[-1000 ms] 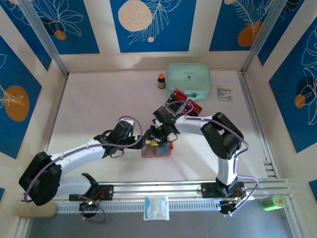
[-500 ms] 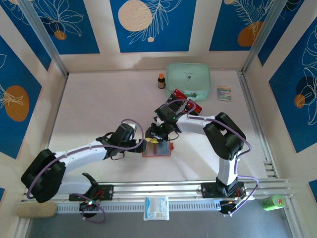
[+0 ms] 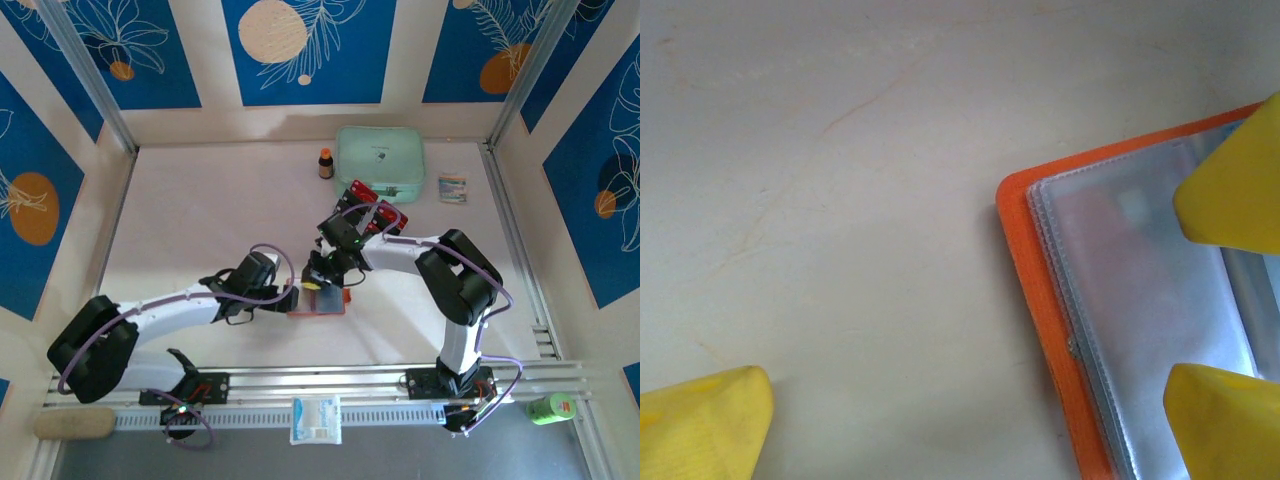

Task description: Put the credit cards into the card holder

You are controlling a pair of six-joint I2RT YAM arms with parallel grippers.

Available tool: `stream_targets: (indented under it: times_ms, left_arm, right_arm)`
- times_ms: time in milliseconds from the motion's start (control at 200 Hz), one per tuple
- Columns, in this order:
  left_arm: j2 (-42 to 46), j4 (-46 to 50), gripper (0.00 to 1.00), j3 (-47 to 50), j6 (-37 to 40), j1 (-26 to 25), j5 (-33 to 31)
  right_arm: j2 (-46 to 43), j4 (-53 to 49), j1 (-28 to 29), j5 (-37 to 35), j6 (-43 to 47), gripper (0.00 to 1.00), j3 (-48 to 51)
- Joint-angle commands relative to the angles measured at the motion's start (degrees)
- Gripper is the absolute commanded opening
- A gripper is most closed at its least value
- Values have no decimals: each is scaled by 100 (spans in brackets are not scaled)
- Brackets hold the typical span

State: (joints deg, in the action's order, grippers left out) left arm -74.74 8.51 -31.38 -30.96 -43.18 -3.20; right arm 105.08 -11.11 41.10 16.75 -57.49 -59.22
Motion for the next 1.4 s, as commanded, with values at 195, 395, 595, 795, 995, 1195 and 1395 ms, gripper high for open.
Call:
stream_targets:
  times_ms: [195,395,595,795,995,1195,1395]
  left_arm:
    - [-201,19,100,-133,74,-131,-39]
    - [-232,37,100,-174,83,-162,-110]
    - [-117,141,100,-220,73,-171,-308]
    - [65,276,100,-270,33,-173,-572]
    - [192,334,100,-289,-19,-173,-776]
    - [201,380,100,-338,-14,-173,-805]
    - [173,375,100,-357,-27,-165,-776]
  right_arm:
    - [-529,-361,-263,2,293,5,-134]
    - [-1223,-1518,-871,-505,1222,11,-517]
    - [-1540,-2852,-1693,-1443,2578,29,-1091]
    - [-1395,-3431,-2216,-1952,3648,46,-1594]
    - [-789,-3967,-2144,-2651,4205,46,-2291]
    - [-292,-4135,-1951,-3185,4451,46,-2643]
    - [79,-4198,-1769,-3567,4597,42,-2807]
